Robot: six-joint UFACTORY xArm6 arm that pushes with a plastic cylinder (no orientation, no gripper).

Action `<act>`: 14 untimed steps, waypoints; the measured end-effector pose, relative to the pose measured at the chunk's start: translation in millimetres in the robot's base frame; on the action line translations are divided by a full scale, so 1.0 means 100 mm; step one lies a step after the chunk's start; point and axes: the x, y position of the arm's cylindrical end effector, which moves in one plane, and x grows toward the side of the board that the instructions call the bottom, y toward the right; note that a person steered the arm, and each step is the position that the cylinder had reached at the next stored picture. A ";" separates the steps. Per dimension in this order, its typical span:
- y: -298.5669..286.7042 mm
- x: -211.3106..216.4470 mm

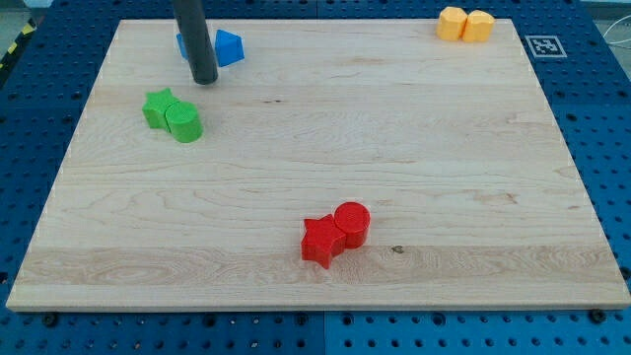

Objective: Slide the yellow hexagon and the yellow heart right a bit

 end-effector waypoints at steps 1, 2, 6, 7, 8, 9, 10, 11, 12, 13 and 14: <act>-0.05 -0.03; 0.29 -0.14; 1.63 0.32; 1.66 0.46; 1.74 0.10; 1.91 -0.41; 2.20 -0.88; 2.72 -1.26; 2.85 -1.27; 2.99 -1.26; 3.34 -1.27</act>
